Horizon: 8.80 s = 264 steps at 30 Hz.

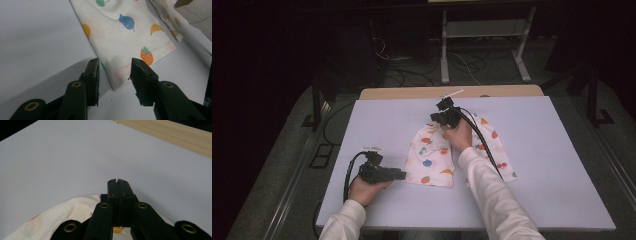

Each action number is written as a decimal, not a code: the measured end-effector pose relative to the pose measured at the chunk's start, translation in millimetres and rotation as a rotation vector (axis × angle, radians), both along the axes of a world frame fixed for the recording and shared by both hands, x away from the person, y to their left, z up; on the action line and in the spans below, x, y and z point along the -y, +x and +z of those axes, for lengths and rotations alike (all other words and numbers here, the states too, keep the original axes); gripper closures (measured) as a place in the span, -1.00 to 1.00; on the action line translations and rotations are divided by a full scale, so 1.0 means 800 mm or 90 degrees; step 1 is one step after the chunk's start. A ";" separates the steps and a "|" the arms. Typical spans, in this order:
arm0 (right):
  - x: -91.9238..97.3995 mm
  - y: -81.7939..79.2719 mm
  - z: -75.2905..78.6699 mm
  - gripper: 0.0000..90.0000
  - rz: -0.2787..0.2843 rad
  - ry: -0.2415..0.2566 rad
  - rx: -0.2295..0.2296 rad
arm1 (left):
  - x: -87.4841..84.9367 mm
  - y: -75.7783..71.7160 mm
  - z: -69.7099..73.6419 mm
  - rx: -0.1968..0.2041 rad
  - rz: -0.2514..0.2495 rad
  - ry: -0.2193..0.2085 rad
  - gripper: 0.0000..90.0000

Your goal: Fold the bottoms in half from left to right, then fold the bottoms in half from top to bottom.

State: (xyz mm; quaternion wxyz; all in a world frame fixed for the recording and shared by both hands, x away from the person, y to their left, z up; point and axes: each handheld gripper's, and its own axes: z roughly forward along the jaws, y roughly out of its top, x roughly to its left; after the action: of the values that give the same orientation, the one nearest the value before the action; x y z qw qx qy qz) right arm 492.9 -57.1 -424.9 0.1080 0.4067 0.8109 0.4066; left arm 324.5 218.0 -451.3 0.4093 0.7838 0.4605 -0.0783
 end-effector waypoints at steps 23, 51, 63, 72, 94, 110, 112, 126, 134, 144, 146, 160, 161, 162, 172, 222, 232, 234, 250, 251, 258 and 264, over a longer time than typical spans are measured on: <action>0.000 -0.002 0.004 0.96 0.002 0.009 0.011 | 0.007 0.007 -0.006 -0.021 -0.001 -0.011 0.97; 0.045 0.001 0.032 0.96 -0.025 0.074 0.006 | 0.041 -0.009 0.047 0.061 -0.098 -0.081 0.98; 0.070 0.000 0.036 0.96 -0.039 0.093 0.003 | 0.057 -0.009 0.057 0.070 -0.118 -0.097 0.98; 0.083 -0.002 0.037 0.96 -0.050 0.098 0.003 | 0.079 -0.010 0.069 0.079 -0.145 -0.106 0.98; 0.125 -0.013 0.039 0.96 -0.077 0.100 0.001 | 0.142 -0.009 0.081 0.093 -0.213 -0.122 0.98; 0.147 -0.008 0.039 0.96 -0.076 0.098 -0.002 | 0.184 -0.002 0.080 0.075 -0.250 -0.106 0.98; 0.150 -0.007 0.038 0.96 -0.077 0.091 -0.002 | 0.192 -0.001 0.081 0.072 -0.256 -0.102 0.98; 0.180 0.007 0.028 0.96 -0.078 0.111 -0.031 | 0.237 0.009 0.074 0.065 -0.282 -0.099 0.98; 0.199 0.019 0.025 0.96 -0.076 0.119 -0.047 | 0.260 0.012 0.069 0.059 -0.288 -0.096 0.98; 0.201 0.030 0.016 0.96 -0.066 0.120 -0.056 | 0.281 0.019 0.058 0.051 -0.283 -0.096 0.98; 0.202 0.031 0.014 0.96 -0.064 0.119 -0.058 | 0.286 0.019 0.056 0.053 -0.284 -0.092 0.98; 0.216 0.036 0.010 0.96 -0.047 0.116 -0.076 | 0.330 0.017 0.039 0.040 -0.275 -0.077 0.98; 0.218 0.036 0.010 0.96 -0.046 0.117 -0.077 | 0.333 0.017 0.038 0.043 -0.276 -0.070 0.98; 0.219 0.036 0.010 0.96 -0.046 0.117 -0.077 | 0.335 0.016 0.037 0.046 -0.275 -0.060 0.98; 0.228 0.038 0.010 0.96 -0.042 0.098 -0.077 | 0.365 0.018 0.025 0.040 -0.256 -0.037 0.98; 0.253 -0.003 0.030 -0.96 -0.089 0.103 -0.007 | 0.374 0.005 0.027 0.143 -0.218 -0.077 -0.74; 0.257 -0.015 0.028 -0.96 -0.087 0.108 -0.014 | 0.353 0.006 0.031 0.178 -0.229 -0.006 -1.00; 0.257 -0.016 0.029 -0.97 -0.080 0.105 -0.013 | 0.348 0.008 0.033 0.185 -0.225 -0.009 -1.00; 0.249 -0.026 0.036 -1.00 -0.043 0.084 -0.025 | 0.289 0.031 0.061 0.246 -0.187 0.030 -1.00; 0.248 -0.026 0.036 -1.00 -0.041 0.083 -0.027 | 0.286 0.032 0.063 0.249 -0.184 0.032 -1.00; 0.245 -0.030 0.040 -1.00 -0.034 0.082 -0.025 | 0.264 0.043 0.072 0.259 -0.167 0.049 -1.00; 0.248 -0.035 0.041 -1.00 -0.033 0.082 -0.022 | 0.247 0.055 0.081 0.265 -0.156 0.062 -1.00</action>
State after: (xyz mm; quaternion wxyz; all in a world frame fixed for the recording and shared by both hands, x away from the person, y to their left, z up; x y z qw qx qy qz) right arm 465.2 -255.4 -392.0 0.0782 0.4409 0.7740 0.4477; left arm 368.5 20.5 -386.4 0.4448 0.8516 0.2711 0.0581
